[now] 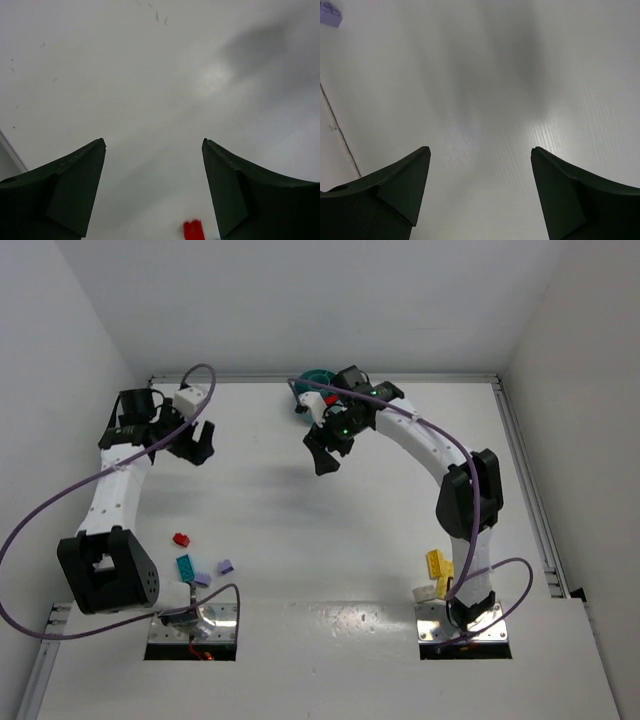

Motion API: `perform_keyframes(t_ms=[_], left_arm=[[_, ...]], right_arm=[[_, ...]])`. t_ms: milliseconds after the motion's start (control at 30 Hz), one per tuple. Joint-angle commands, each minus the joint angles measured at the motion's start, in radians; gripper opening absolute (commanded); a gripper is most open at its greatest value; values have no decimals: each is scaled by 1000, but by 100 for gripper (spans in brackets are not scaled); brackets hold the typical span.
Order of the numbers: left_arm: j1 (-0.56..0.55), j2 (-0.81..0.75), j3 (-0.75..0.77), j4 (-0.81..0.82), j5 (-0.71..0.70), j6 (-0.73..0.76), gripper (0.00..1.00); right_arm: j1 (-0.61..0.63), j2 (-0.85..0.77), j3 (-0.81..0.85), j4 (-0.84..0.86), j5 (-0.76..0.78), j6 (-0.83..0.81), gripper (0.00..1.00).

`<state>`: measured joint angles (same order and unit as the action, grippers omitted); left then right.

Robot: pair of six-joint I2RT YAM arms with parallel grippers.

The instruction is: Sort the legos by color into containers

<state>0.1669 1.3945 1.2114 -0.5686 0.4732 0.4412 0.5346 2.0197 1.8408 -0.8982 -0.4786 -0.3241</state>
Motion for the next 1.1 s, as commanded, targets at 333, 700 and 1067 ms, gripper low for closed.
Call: perform_keyframes(t_ms=[333,700,1067], left_arm=[[226,-35,-45,-737,16,1230,61],[313,-40,-182,-737,-242,1662,56],[332,-48,-268,-717,-146,1824,60]], right_arm=[[47,-130,-264,212,-25,-95,81],[34,-251,-455,277,-66,10,80],[25,-251,-466,249,-74,48,79]])
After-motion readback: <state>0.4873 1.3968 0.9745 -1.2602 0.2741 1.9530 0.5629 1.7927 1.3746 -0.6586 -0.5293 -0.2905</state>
